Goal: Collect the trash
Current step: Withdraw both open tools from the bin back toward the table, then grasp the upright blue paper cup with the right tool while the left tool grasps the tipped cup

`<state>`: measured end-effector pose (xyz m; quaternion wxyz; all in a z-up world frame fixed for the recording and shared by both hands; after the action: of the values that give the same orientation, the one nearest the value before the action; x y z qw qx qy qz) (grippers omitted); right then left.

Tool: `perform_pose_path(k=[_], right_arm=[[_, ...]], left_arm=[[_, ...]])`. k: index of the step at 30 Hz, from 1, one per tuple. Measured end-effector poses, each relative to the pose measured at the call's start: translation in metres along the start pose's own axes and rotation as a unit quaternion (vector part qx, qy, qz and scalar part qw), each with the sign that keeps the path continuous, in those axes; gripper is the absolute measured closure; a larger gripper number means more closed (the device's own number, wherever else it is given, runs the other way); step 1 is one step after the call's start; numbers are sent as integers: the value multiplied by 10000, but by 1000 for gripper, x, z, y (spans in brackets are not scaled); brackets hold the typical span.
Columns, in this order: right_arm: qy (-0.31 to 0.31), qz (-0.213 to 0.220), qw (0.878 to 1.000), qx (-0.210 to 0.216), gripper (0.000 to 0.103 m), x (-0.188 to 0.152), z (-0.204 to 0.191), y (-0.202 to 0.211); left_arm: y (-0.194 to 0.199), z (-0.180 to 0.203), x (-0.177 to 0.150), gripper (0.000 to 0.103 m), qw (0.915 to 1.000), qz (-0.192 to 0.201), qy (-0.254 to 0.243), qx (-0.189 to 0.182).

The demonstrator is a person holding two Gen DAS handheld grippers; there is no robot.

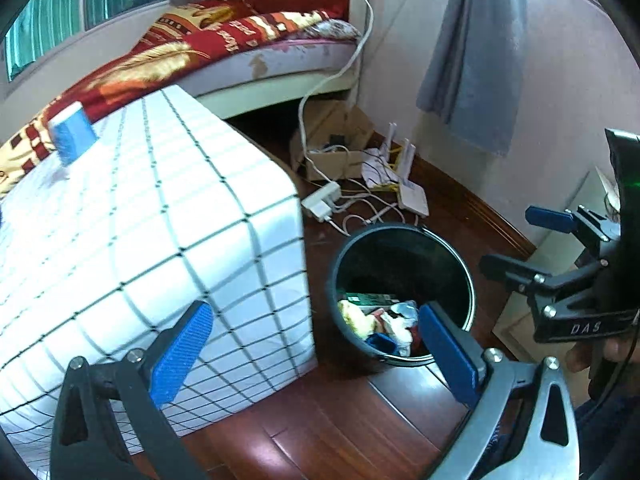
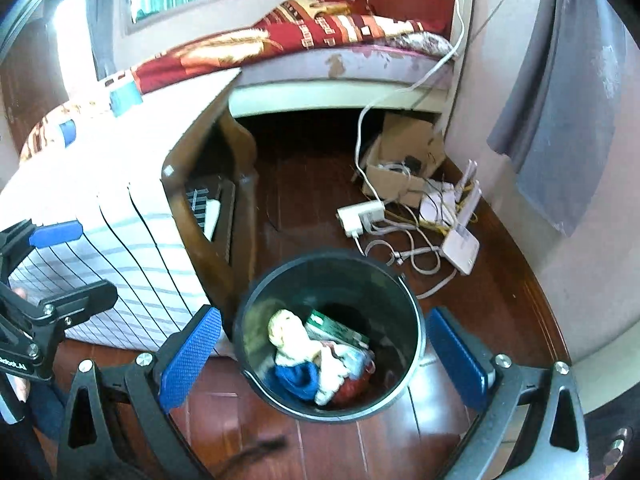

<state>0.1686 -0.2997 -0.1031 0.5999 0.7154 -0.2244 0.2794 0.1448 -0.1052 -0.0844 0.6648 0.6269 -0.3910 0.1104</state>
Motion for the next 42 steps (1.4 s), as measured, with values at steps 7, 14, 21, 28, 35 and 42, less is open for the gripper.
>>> perform_pose_path(k=[7, 14, 21, 28, 35, 42], right_arm=[[342, 589, 9972, 320, 0, 36, -54, 29], [368, 747, 9919, 954, 0, 80, -119, 29], [722, 589, 9858, 1401, 0, 111, -204, -2], [952, 456, 9796, 1708, 0, 143, -285, -47], [999, 303, 9784, 1785, 0, 172, -340, -98], [1076, 177, 9806, 1629, 0, 199, -379, -144]], left_arm=[[29, -50, -2, 0, 9985, 309, 321, 322], [52, -137, -21, 0, 9922, 350, 819, 875], [78, -227, -50, 0, 9777, 399, 1385, 1528], [89, -322, -73, 0, 9583, 405, 1709, 2253], [76, -400, -77, 0, 9505, 316, 1759, 2543], [52, -458, -66, 2, 9485, 382, 2027, 2405]])
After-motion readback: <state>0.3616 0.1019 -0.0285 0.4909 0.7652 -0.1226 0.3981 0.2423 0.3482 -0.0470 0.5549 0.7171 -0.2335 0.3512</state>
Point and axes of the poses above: each gripper's, at about its wrist camera, not at the fingertips, and y roughly against the way its jaws point, z to its right, x to its top, the point moved 5 cm from there along -y, roughly the way its jaws point, and after that the axes turned 10 degrees about -y, right-handed, at the moved point
